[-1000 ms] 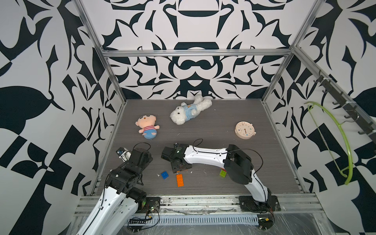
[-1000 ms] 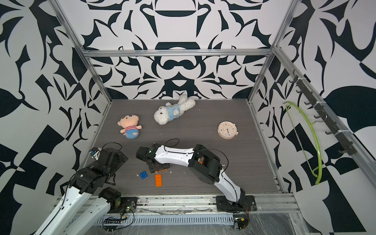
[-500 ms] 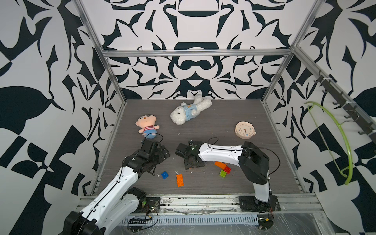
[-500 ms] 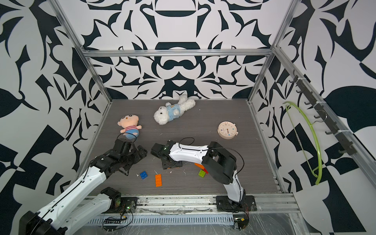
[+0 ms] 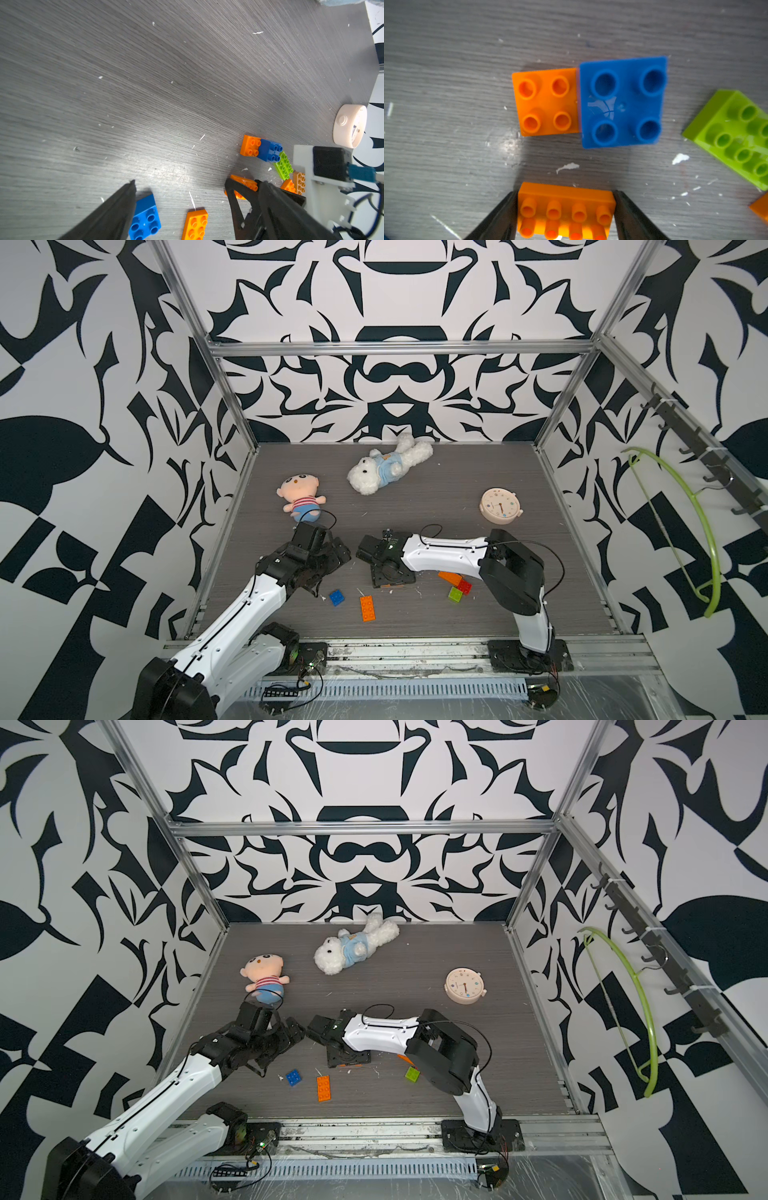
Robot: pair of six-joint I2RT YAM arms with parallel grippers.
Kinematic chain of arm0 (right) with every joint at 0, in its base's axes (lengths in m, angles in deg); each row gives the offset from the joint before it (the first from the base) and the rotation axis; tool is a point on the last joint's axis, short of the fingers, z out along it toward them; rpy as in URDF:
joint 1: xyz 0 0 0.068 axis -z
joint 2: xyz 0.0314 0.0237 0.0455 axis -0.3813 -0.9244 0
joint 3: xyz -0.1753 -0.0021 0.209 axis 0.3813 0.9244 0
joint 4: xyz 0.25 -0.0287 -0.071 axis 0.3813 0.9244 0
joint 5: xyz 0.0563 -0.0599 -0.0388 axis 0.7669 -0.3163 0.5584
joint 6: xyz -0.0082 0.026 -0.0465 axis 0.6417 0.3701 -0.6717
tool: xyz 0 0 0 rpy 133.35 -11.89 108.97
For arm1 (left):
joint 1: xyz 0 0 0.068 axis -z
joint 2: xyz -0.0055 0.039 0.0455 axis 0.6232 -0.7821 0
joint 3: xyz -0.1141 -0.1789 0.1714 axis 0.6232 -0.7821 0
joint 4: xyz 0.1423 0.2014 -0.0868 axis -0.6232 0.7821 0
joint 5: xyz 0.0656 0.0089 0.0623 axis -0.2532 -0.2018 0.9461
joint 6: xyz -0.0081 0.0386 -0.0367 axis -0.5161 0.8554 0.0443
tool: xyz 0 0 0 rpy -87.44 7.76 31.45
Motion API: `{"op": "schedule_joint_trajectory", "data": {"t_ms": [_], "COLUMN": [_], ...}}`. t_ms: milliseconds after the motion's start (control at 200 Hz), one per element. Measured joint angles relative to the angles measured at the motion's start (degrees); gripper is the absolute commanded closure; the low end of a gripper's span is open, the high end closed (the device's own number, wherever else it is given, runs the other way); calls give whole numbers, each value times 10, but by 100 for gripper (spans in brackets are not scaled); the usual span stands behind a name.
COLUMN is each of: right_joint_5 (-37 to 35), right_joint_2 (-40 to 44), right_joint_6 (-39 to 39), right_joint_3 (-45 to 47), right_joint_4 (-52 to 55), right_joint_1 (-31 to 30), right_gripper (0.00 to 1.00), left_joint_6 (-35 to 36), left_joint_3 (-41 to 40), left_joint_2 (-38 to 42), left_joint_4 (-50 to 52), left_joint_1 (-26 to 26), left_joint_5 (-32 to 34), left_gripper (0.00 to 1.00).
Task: Assemble the number 5 with lego
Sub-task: Move the lego brick at the center of the board, then pick up the lego brick from the center of the board.
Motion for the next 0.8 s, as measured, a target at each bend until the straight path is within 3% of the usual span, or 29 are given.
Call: {"op": "schedule_joint_trajectory", "data": {"t_ms": [295, 535, 800], "right_joint_5": [-28, -34, -60], "right_joint_2": [39, 96, 148], "right_joint_6": [-26, -38, -44], "right_joint_3": [-10, 1, 35], "right_joint_4": [19, -19, -33], "right_joint_1": [-3, -10, -11], "right_gripper": [21, 22, 22], "left_joint_6": [-36, -45, -109], "left_joint_3": [0, 0, 24], "left_joint_2": [31, 21, -83], "left_joint_4": [52, 93, 179], "left_joint_1": [0, 9, 154], "left_joint_5": [61, 19, 38], "left_gripper": [2, 13, 12]}}
